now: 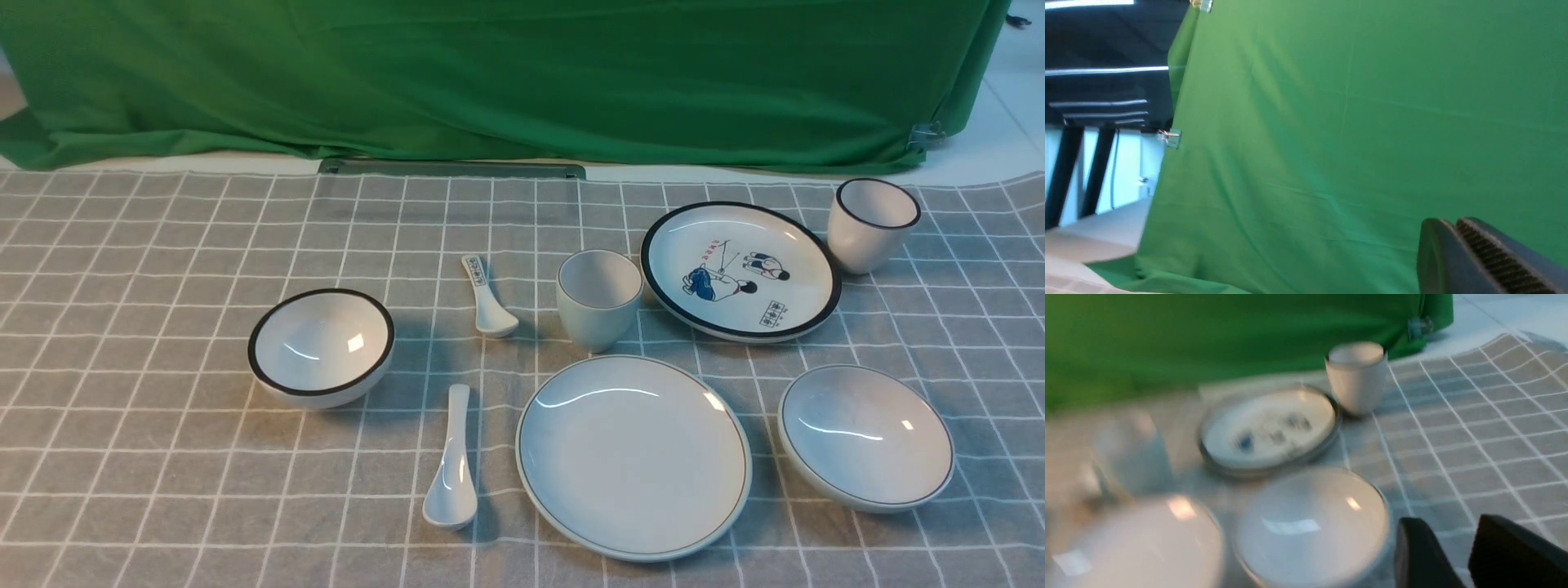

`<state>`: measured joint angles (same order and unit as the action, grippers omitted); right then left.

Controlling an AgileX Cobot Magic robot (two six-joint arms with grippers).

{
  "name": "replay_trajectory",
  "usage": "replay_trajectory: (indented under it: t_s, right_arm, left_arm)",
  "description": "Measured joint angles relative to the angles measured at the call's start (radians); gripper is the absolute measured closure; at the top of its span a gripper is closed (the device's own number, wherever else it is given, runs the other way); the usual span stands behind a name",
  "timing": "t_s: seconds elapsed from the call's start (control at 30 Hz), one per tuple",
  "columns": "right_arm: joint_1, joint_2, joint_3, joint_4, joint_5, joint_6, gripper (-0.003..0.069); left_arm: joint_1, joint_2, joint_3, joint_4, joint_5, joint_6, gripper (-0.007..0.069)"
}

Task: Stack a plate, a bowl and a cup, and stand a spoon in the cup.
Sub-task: Use the right arm to grab a blue rice bowl

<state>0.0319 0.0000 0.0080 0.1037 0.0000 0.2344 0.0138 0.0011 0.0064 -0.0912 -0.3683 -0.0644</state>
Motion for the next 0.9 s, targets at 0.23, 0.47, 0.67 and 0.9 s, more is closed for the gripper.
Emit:
replay_trajectory:
  t_s: [0.23, 0.47, 0.67, 0.9]
  right_arm:
    - [0.000, 0.000, 0.000, 0.022, -0.180, 0.279, 0.0417]
    - [0.003, 0.022, -0.020, 0.022, -0.228, 0.350, 0.0449]
    - [0.025, 0.246, -0.362, -0.002, 0.116, 0.092, 0.0622]
    - [0.026, 0.769, -0.831, 0.009, 0.822, -0.258, 0.0638]
  left_arm:
    - [0.000, 0.000, 0.000, -0.003, 0.011, -0.029, 0.0608]
    - [0.000, 0.000, 0.000, -0.047, -0.041, -0.117, 0.0608]
    - [0.000, 0.017, -0.082, -0.048, 0.028, -0.249, 0.0608]
    - [0.000, 0.349, -0.468, 0.045, 0.732, -0.200, 0.0608]
